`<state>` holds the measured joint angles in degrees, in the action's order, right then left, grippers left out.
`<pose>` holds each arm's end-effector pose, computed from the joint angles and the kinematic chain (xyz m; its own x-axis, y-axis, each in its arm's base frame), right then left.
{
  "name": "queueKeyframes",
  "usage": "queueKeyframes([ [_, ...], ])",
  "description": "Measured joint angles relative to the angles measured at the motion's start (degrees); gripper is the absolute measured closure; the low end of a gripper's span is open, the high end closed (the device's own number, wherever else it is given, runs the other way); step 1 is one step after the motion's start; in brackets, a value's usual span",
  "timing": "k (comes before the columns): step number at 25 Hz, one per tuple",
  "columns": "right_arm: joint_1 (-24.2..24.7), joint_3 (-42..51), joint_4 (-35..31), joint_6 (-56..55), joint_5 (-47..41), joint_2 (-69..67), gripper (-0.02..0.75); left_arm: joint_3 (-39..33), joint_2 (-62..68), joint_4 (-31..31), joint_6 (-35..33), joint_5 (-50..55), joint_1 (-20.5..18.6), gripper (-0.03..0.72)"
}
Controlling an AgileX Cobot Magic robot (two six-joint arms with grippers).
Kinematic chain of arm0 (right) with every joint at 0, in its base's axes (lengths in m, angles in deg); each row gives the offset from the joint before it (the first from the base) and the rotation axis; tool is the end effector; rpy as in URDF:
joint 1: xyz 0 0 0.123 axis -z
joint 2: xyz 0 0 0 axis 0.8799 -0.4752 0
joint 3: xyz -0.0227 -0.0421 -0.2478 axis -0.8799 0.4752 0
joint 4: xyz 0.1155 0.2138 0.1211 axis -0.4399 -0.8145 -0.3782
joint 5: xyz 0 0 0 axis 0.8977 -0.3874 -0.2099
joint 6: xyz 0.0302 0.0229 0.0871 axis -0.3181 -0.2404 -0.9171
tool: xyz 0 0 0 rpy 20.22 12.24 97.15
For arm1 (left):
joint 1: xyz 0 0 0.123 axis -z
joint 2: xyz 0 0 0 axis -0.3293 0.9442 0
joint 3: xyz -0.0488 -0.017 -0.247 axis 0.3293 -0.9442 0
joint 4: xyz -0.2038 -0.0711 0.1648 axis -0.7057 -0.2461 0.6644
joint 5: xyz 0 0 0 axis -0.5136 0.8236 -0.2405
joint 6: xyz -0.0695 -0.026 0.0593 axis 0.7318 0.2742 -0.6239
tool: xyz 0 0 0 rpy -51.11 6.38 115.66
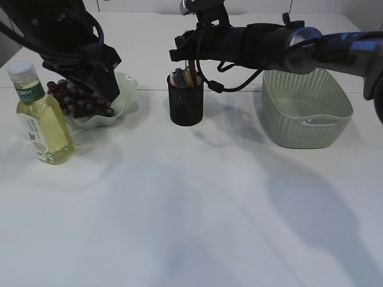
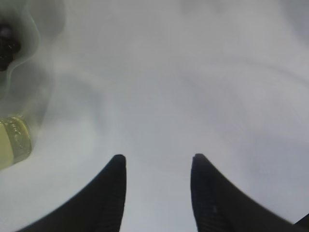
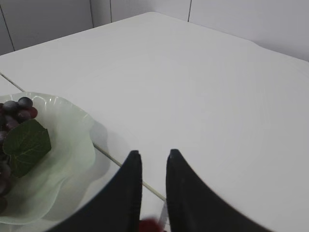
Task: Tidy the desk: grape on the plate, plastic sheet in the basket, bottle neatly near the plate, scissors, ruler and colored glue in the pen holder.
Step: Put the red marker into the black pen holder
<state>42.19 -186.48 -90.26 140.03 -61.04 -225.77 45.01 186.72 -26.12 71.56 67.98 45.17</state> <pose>0.5256 0.2093 0.1795 -0.1255 -0.2257 -0.9661 -0.5711 0.8127 -0.1157 0.3433 -0.1792 0.2792 -0.7838 0.4880 -0.3840 0.5519 0.8309 -0.0706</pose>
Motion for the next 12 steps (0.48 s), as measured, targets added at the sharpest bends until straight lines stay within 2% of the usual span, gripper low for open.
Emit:
queueKeyframes([
  [8,0.2,0.0,-0.1,-0.1,0.0,0.0,0.496,0.0,0.0,0.0,0.0,-0.1,0.0,0.370],
  [12,0.2,-0.4,-0.1,-3.9,0.0,0.0,0.485,0.0,0.0,0.0,0.0,-0.4,0.0,0.372],
])
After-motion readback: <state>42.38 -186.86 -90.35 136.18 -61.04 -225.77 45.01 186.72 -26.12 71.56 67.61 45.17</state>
